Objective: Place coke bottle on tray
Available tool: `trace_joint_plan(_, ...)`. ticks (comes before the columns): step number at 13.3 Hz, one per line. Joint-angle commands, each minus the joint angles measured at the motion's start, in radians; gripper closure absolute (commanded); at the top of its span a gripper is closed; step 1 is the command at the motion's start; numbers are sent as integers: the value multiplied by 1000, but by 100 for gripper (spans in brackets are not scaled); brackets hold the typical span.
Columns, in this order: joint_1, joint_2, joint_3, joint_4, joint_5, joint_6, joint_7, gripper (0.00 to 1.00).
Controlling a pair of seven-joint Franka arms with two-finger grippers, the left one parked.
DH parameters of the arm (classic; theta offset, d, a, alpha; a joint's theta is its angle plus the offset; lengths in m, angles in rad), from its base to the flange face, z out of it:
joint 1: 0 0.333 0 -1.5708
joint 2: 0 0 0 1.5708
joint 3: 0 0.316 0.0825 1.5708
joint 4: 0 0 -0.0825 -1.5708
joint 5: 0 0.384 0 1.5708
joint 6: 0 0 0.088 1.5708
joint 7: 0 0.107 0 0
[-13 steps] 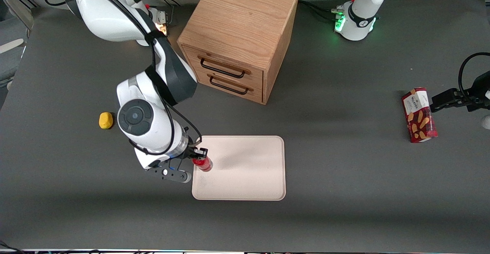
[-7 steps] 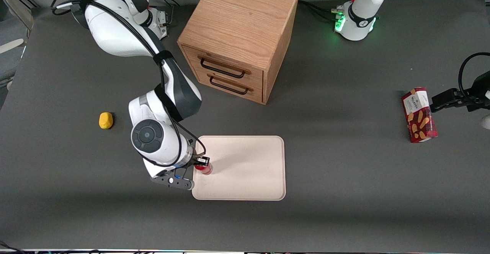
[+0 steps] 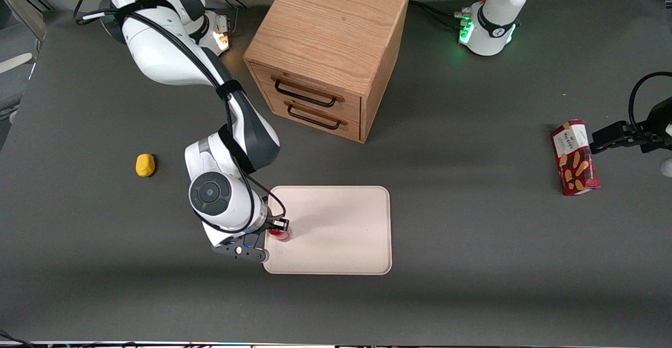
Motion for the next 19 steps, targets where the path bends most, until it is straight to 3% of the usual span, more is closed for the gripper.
trace_joint_plan(1,-1,-19,0,-15,-14,15,-2,38)
trace_joint_plan(2,-1,-19,-2,-15,-14,16,-2,1)
trace_joint_plan(10,5,-51,-4,-28,-14,1,3,0)
trace_joint_plan(19,2,-420,0,-101,-25,-400,0,0)
